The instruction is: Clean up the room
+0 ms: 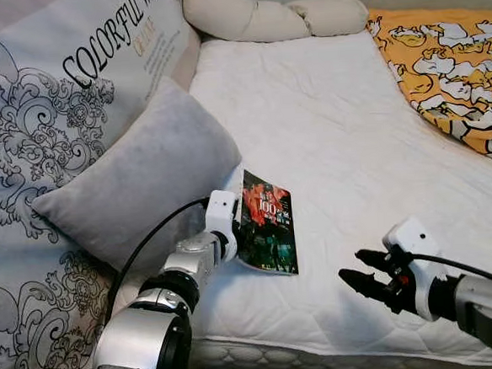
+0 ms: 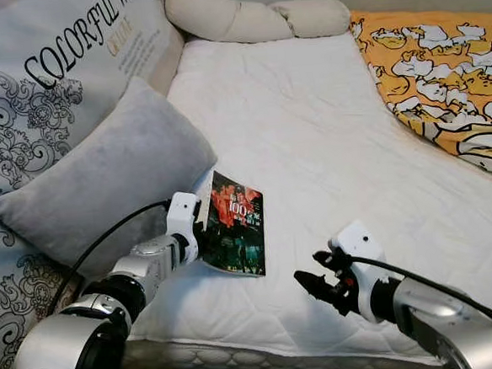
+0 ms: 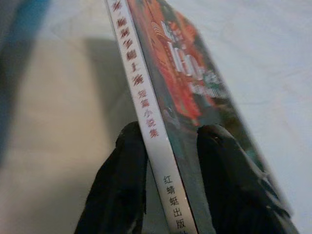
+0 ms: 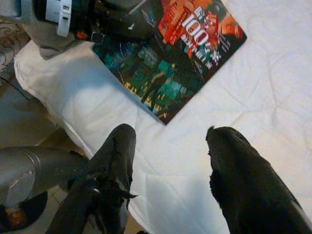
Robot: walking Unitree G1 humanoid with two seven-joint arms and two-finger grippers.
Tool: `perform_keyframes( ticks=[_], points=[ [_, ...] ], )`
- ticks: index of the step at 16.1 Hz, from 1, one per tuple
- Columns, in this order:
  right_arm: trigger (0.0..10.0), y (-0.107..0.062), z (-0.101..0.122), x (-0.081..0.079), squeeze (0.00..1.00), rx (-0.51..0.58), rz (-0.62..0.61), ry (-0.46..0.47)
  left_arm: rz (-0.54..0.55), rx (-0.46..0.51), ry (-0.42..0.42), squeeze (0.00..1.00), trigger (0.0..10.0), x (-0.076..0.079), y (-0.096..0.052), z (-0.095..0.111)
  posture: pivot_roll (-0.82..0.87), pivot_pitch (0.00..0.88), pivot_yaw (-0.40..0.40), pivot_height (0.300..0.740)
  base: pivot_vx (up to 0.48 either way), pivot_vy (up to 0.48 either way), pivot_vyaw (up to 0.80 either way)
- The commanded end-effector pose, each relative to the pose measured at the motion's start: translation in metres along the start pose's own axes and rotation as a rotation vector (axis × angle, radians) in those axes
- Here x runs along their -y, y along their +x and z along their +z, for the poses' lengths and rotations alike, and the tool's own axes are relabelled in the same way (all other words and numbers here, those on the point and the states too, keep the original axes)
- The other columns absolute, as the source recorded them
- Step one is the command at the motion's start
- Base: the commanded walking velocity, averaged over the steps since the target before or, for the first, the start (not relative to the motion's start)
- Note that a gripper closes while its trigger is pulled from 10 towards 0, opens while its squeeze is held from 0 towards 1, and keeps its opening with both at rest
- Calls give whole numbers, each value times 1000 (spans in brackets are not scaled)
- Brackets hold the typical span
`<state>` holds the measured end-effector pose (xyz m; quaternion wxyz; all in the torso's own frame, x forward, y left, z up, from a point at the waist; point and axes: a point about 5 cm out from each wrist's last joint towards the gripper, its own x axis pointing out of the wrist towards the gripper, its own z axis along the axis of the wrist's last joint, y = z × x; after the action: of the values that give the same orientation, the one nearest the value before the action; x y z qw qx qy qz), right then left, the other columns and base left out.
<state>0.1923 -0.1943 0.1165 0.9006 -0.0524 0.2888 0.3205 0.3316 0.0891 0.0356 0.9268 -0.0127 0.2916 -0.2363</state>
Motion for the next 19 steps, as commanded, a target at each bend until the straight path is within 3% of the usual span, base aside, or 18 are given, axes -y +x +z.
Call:
perform_keyframes(
  ticks=[1,2,3,9,11,12,14,18,19],
  points=[
    [10000,-2,3,0,0,2,-28,-9,32,24,110,937,10000,-4,0,14,-294,0,12,740,0,0,0],
    [10000,-3,3,0,0,3,-32,-4,51,26,155,231,10000,-7,-1,16,-295,0,13,740,0,0,0],
    [10000,-3,2,-1,0,1,-33,-3,65,30,166,0,10000,-10,-2,18,-296,0,13,740,0,0,0],
    [10000,0,3,-1,0,0,-40,2,131,28,294,0,10000,-27,-8,27,-288,0,18,740,0,0,0],
    [10000,3,5,1,0,14,-54,10,106,55,317,0,10000,-29,-10,33,-276,0,26,740,0,0,0],
    [10000,7,7,1,0,33,-66,28,74,95,282,0,10000,-30,-12,39,-255,0,39,740,0,0,0],
    [10000,25,16,9,0,120,-135,63,26,261,97,0,10000,-36,-19,57,-188,0,47,740,0,0,0],
    [10000,42,19,17,0,201,-262,111,24,414,88,0,10000,-35,-42,58,-74,0,20,740,0,-186,0],
    [10000,46,19,17,0,241,-310,151,45,431,72,0,10000,-33,-58,49,-32,0,8,740,0,-480,0]
  ],
)
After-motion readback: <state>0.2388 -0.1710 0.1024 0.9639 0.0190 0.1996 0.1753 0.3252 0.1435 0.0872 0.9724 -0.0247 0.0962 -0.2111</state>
